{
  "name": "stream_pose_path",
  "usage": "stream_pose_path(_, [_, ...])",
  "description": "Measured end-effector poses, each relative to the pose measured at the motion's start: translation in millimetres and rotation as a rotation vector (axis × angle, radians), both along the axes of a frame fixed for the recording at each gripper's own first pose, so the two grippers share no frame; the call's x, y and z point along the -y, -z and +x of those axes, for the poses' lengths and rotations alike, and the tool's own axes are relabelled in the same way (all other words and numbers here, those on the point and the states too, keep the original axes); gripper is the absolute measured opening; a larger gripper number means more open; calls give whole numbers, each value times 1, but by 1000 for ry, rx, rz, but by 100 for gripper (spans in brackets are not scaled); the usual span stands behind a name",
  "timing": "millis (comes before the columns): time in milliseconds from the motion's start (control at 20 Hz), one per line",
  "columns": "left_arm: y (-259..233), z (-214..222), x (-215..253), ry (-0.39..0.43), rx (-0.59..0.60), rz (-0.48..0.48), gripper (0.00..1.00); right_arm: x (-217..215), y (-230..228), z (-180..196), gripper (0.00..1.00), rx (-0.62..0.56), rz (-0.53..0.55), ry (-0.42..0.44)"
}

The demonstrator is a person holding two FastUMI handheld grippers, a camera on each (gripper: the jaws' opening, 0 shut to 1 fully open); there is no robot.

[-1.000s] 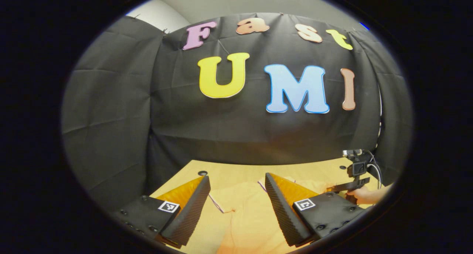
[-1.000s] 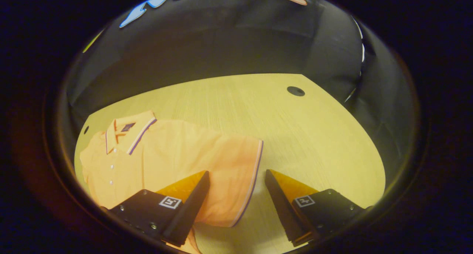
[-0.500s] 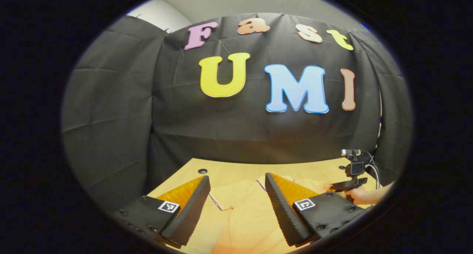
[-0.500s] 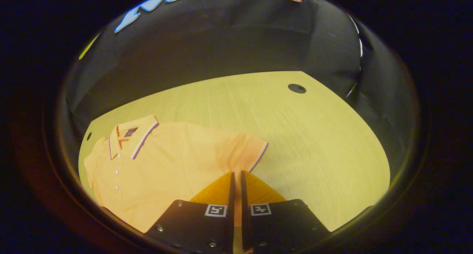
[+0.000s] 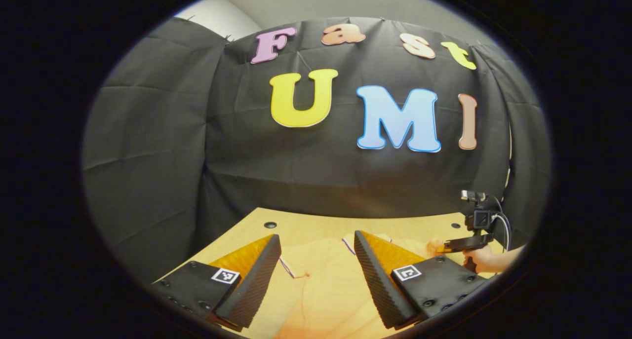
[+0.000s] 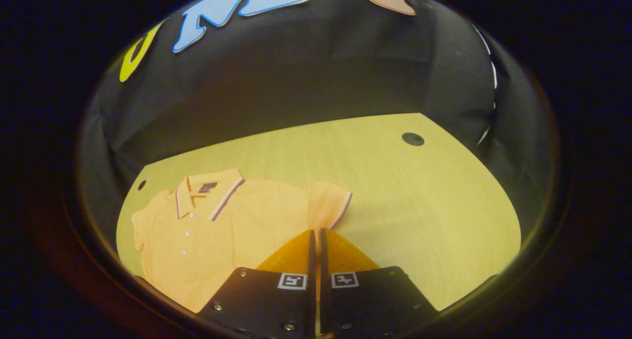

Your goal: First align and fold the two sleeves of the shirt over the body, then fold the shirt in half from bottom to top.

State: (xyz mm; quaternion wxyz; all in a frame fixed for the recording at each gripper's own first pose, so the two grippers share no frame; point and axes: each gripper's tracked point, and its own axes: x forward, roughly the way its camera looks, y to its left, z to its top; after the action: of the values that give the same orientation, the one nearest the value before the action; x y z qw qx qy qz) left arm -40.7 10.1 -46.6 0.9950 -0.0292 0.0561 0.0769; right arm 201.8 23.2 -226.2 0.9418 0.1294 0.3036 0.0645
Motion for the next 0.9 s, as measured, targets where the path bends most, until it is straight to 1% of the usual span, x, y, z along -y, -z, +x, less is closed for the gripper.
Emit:
stream_pose_path(200, [-1,-3,-4,-5,15,14,97,-26,-22,-4,4,57,-8,-56])
stream_pose_path(400, [2,-4,-13,-4,9,15,97,-58,-32,-8,4,76,-37,-108])
stream_pose_path(650, [0,-4,-30,-17,13,21,97,-93,-28,-11,4,59,-43,-161])
stream_pose_path(800, [4,1,-36,-16,2,17,97,-104,-23,-12,4,45,-51,-176])
stream_pose_path(900, [6,6,-37,-4,-2,12,97,-107,-19,-14,6,31,-60,-186])
